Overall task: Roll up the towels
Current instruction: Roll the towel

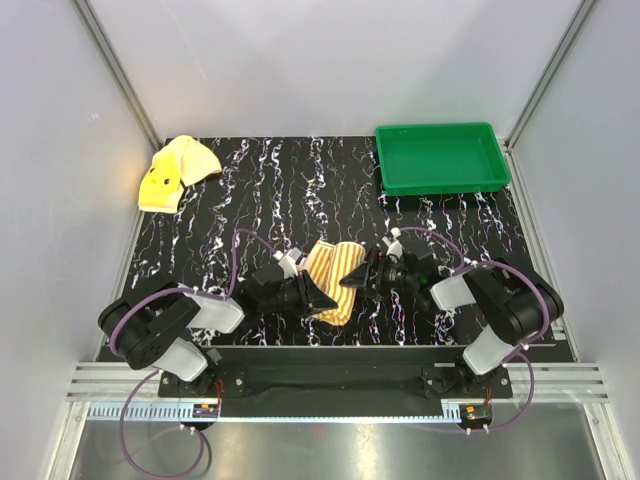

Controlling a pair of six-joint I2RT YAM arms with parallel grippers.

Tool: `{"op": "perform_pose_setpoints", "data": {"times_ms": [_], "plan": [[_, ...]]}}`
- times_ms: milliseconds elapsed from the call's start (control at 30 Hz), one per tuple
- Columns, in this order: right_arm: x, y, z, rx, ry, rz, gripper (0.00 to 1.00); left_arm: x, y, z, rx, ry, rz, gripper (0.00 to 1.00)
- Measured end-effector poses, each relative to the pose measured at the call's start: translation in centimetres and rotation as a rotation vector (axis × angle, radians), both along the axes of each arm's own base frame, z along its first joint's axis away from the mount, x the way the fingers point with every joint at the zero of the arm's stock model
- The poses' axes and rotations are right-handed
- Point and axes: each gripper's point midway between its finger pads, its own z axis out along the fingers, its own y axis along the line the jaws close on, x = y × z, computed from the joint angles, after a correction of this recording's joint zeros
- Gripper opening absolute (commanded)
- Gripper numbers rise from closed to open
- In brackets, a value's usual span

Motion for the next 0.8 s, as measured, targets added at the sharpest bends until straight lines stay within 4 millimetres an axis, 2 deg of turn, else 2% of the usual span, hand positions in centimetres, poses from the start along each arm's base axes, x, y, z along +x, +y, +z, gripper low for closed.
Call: {"op": "perform_pose_setpoints", "data": {"times_ms": [67,100,167,200,300,333,433,600,733,800], "plan": [[0.0,0.7,0.0,0.011,-0.005,0.013,0.68,0.0,0.1,-0.1,0.001,0.004,0.0,0.1],[0.1,1.0,0.1,0.017,-0.009,0.018,0.6,0.0,0.1,-0.2,0.002,0.007,-0.001,0.11],[0.1,1.3,0.2,0.023,-0.015,0.023,0.51,0.0,0.2,-0.4,0.004,0.012,-0.001,0.14],[0.1,1.4,0.2,0.026,-0.018,0.025,0.43,0.0,0.2,-0.4,0.003,0.013,-0.003,0.23],[0.1,1.5,0.2,0.026,-0.018,0.023,0.34,-0.1,0.2,-0.5,0.005,0.013,-0.008,0.47],[0.1,1.5,0.2,0.025,-0.017,0.022,0.32,-0.2,0.2,-0.7,0.014,0.018,-0.012,0.6],[0.1,1.4,0.3,0.006,-0.013,0.015,0.28,-0.3,0.6,-1.3,0.062,0.035,-0.017,0.77],[0.8,1.2,1.3,-0.095,-0.011,-0.012,0.28,0.7,1.3,0.3,0.176,-0.031,0.001,0.83],[2.1,0.7,2.3,-0.231,-0.007,-0.05,0.29,1.6,2.6,2.0,0.359,-0.123,0.051,0.84],[2.4,0.4,2.5,-0.295,0.007,-0.059,0.29,1.5,2.5,3.6,0.447,-0.196,0.053,0.85]]}}
